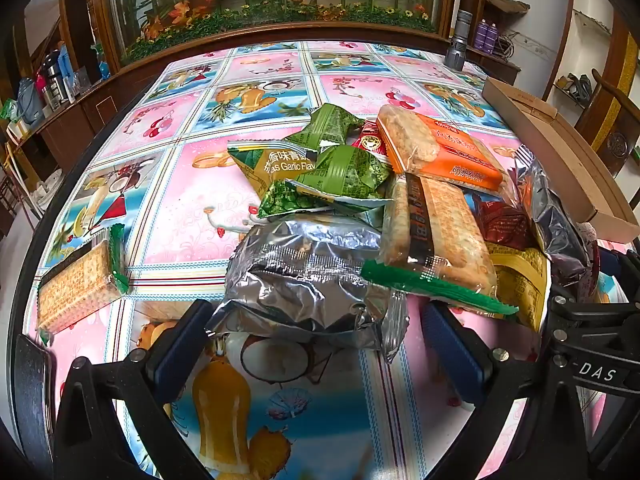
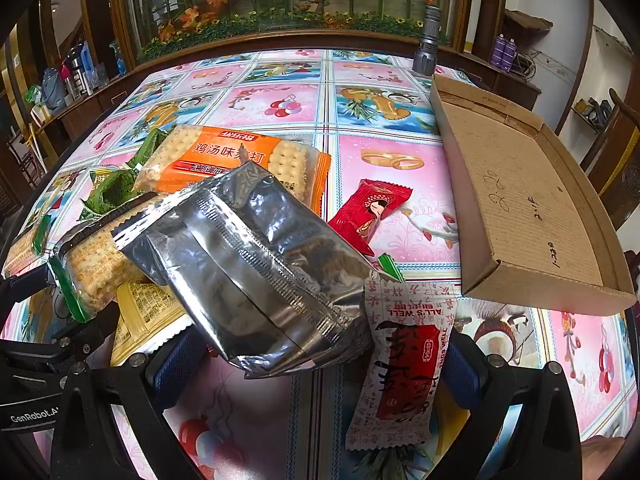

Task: Organize snacks

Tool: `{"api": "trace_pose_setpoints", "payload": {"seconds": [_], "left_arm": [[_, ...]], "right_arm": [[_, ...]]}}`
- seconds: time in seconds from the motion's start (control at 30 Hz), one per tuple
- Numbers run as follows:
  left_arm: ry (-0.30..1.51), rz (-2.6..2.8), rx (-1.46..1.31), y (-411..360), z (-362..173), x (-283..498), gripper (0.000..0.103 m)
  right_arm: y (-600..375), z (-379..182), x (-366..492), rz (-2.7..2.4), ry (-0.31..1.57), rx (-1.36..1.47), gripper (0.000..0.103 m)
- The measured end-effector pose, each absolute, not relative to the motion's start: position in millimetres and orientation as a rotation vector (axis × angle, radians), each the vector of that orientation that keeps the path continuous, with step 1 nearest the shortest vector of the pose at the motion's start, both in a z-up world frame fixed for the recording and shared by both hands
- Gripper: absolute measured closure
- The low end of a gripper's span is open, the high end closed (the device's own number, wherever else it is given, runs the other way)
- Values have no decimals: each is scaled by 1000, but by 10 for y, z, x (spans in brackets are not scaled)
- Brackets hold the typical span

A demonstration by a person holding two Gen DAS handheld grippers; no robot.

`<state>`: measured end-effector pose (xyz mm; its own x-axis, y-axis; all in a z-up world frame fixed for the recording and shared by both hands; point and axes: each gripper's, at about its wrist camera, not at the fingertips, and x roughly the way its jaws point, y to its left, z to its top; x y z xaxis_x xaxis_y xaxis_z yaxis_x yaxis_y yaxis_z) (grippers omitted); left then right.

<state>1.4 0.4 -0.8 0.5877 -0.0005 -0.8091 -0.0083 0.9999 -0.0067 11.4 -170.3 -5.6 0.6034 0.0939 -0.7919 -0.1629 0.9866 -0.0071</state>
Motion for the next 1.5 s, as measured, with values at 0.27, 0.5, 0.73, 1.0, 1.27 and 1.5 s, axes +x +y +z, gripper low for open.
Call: {"api": "trace_pose_setpoints", "payload": {"seconds": [0.27, 0.5, 0.73, 1.0, 1.27, 1.5], "left_arm": [[943, 4, -10, 4, -8, 14, 0], [943, 5, -10, 4, -8, 15, 0], [943, 5, -10, 4, -8, 15, 0], [943, 5, -11, 6, -8, 16, 0], [943, 5, -10, 5, -7, 15, 0], [943, 4, -8, 1, -7, 14, 0]], "right_arm": [[-1704, -53, 113, 149, 911, -81, 0], [-1704, -56, 114, 149, 912, -81, 0], [-1704, -54, 114, 149, 912, -81, 0], [-1698, -57, 112, 146, 912, -82, 0], [-1711, -57, 98, 164, 908, -79, 0], [-1771, -34, 79, 210, 897, -42, 0]]}}
